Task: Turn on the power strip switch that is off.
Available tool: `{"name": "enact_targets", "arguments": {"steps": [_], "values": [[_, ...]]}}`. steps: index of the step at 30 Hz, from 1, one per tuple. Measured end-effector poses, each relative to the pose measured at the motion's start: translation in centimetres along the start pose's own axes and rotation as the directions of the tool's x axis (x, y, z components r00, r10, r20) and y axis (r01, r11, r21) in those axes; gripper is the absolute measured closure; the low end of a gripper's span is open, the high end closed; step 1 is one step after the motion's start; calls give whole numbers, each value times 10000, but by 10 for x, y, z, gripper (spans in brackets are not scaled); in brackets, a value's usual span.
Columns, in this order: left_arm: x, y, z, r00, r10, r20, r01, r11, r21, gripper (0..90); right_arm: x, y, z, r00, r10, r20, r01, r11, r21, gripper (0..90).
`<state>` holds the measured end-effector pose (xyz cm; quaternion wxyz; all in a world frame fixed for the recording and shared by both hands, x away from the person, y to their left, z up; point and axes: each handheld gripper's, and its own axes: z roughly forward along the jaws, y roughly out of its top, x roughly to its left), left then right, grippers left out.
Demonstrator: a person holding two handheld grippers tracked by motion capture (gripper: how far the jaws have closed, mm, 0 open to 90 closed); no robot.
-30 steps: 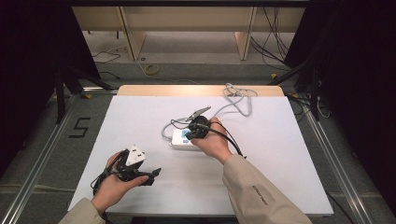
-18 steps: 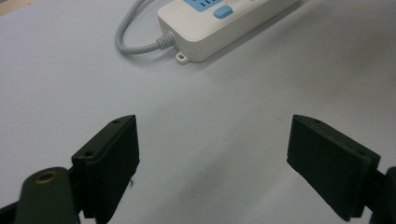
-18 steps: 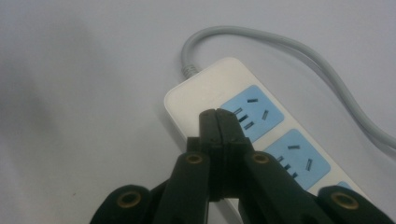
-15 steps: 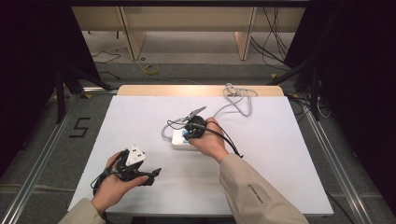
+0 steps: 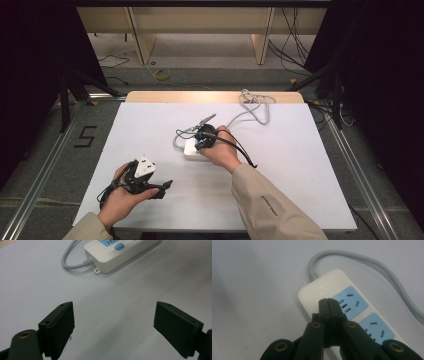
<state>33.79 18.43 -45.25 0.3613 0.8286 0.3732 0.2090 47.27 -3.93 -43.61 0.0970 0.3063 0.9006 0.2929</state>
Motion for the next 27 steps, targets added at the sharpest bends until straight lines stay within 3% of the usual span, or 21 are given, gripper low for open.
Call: {"name": "enact_targets", "arguments": {"steps": [27], "values": [[-1, 0, 0, 10000, 4, 9, -4, 10000, -20, 166, -1, 2, 11, 10000, 93, 26, -94, 9992, 390, 900]]}}
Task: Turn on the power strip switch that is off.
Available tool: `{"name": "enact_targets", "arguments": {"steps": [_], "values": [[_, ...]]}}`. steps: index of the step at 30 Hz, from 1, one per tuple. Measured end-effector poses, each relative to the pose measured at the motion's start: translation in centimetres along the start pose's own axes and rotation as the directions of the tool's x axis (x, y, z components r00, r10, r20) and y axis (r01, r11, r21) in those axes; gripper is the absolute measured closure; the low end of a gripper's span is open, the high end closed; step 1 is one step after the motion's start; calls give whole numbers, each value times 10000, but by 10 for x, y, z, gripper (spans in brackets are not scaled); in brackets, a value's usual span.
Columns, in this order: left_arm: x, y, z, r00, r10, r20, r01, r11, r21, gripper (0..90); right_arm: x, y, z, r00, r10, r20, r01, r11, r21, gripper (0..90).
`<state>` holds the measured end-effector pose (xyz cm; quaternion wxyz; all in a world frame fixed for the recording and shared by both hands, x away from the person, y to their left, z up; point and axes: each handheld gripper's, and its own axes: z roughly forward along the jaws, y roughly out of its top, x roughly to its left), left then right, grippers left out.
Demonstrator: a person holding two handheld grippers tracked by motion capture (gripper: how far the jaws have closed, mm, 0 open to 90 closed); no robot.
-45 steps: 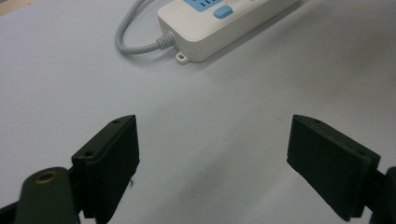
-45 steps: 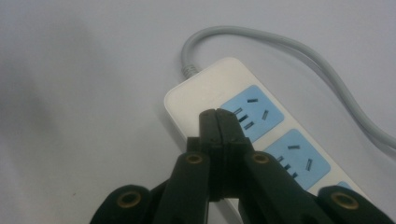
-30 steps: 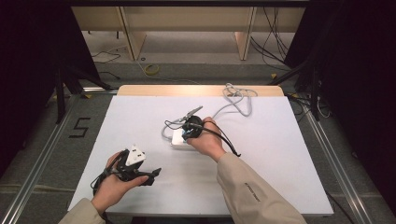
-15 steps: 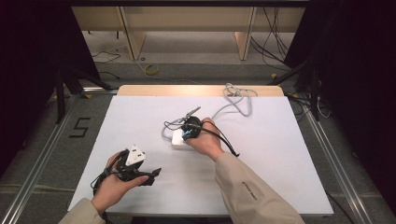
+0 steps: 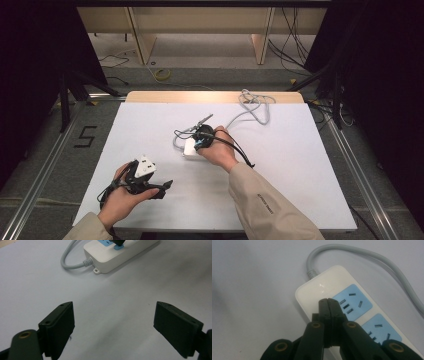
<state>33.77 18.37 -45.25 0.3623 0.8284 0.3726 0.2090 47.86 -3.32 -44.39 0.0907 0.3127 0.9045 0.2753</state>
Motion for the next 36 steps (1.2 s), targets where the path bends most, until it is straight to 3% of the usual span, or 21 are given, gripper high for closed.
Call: {"name": "enact_targets", "arguments": {"steps": [12, 36], "values": [[0, 0, 0, 10000, -11, -10, 11, 10000, 17, 168, -2, 2, 0, 9999, 131, -41, -131, 9998, 165, 900], [-1, 0, 1, 10000, 3, -28, -3, 10000, 20, 168, 4, 9, 3, 9994, -177, 307, 151, 9964, 833, 900]]}}
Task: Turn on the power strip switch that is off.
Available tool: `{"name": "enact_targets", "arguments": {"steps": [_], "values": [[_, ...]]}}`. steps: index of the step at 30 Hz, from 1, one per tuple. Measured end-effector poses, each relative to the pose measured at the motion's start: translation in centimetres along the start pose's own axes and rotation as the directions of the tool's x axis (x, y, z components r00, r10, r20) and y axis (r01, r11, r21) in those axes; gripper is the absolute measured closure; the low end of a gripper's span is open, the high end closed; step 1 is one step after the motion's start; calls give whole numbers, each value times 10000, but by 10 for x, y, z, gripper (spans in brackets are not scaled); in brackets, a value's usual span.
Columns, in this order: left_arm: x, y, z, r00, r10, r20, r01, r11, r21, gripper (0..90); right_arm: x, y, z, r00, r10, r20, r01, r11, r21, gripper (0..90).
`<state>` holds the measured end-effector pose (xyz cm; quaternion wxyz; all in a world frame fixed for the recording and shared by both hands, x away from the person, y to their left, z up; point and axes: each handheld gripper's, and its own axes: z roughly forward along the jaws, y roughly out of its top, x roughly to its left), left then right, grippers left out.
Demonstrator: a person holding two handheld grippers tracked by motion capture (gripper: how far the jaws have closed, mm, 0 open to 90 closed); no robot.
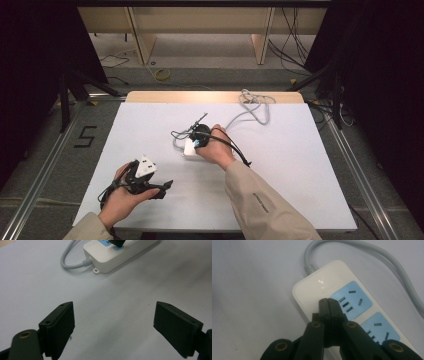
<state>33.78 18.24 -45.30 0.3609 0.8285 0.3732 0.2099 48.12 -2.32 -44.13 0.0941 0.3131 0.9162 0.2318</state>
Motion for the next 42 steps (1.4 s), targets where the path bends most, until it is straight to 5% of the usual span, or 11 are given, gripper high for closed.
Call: {"name": "enact_targets", "arguments": {"steps": [11, 29, 42], "values": [[0, 0, 0, 10000, 15, 15, -15, 10000, 5, 168, 2, 2, 1, 10000, -1, 90, -1, 9997, 249, 900], [0, 0, 0, 10000, -12, 15, 12, 10000, -4, 168, 2, -2, 1, 9997, 203, 150, -201, 9998, -90, 900], [1, 0, 0, 10000, -20, 31, 20, 10000, 13, 167, -2, -10, -7, 9994, 299, 149, -283, 9948, -984, 864]]}}
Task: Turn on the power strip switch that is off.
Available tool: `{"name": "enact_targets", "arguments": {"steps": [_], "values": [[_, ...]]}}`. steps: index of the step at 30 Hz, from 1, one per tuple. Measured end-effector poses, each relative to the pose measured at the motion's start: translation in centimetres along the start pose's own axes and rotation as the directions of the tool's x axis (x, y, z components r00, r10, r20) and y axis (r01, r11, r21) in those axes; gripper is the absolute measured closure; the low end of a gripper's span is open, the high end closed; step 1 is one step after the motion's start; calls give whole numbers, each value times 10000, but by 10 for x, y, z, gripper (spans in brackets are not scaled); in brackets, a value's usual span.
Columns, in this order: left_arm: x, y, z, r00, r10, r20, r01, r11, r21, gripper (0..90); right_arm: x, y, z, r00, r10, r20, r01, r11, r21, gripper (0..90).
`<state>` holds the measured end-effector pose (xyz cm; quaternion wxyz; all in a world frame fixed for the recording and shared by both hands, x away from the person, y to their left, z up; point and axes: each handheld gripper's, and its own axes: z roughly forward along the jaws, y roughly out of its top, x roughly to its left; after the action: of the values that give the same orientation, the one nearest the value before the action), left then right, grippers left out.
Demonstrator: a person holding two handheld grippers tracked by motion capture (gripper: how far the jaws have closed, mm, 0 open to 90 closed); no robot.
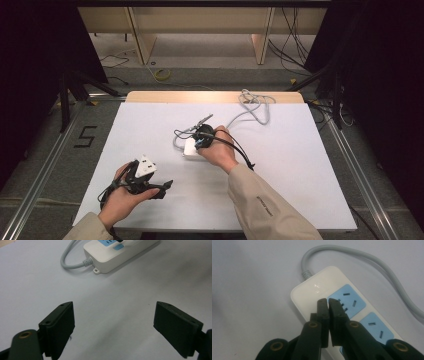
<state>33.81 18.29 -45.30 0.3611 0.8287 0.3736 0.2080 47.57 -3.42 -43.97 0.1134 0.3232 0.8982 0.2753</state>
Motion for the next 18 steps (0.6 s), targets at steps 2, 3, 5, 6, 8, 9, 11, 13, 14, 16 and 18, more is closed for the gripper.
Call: {"name": "enact_targets", "arguments": {"steps": [2, 3, 5, 6, 8, 9, 11, 13, 14, 16, 18], "values": [[0, 0, 0, 10000, -19, -18, 19, 10000, -10, 168, -3, -2, -5, 10000, 76, 1, -76, 9997, -224, 848], [0, 0, 0, 10000, -24, -21, 24, 10000, -7, 167, -4, -2, -7, 10000, 94, -17, -94, 9994, -324, 830], [-1, 0, 1, 10000, -48, -38, 48, 10000, -48, 167, -7, -5, -13, 9998, 163, -139, -171, 9983, -551, 794], [-1, 0, 0, 10000, -49, -42, 49, 10000, -35, 167, -8, -6, -16, 9998, 159, -150, -168, 9979, -618, 778], [0, 0, 0, 10000, -29, -38, 29, 10000, 27, 167, -11, -10, -22, 9997, 146, -172, -159, 9967, -795, 736], [0, 0, 0, 10000, -45, -41, 45, 10000, 18, 167, -12, -12, -25, 9996, 188, -193, -205, 9954, -935, 709], [0, 0, 0, 9999, -88, -68, 88, 10000, -20, 167, -15, -15, -32, 9995, 224, -213, -246, 9935, -1114, 640], [0, 0, 1, 9999, -93, -71, 93, 10000, -13, 166, -19, -20, -39, 9993, 293, -238, -322, 9906, -1326, 570], [0, 0, 1, 9999, -95, -75, 95, 10000, -11, 166, -22, -24, -42, 9994, 243, -228, -274, 9891, -1445, 548], [1, 0, 0, 9999, -107, -90, 107, 9999, -12, 166, -28, -33, -50, 9988, 364, -330, -413, 9858, -1626, 520], [1, -1, 0, 9999, -89, -118, 89, 10000, 15, 166, -34, -43, -59, 9977, 518, -439, -592, 9806, -1869, 502]]}}
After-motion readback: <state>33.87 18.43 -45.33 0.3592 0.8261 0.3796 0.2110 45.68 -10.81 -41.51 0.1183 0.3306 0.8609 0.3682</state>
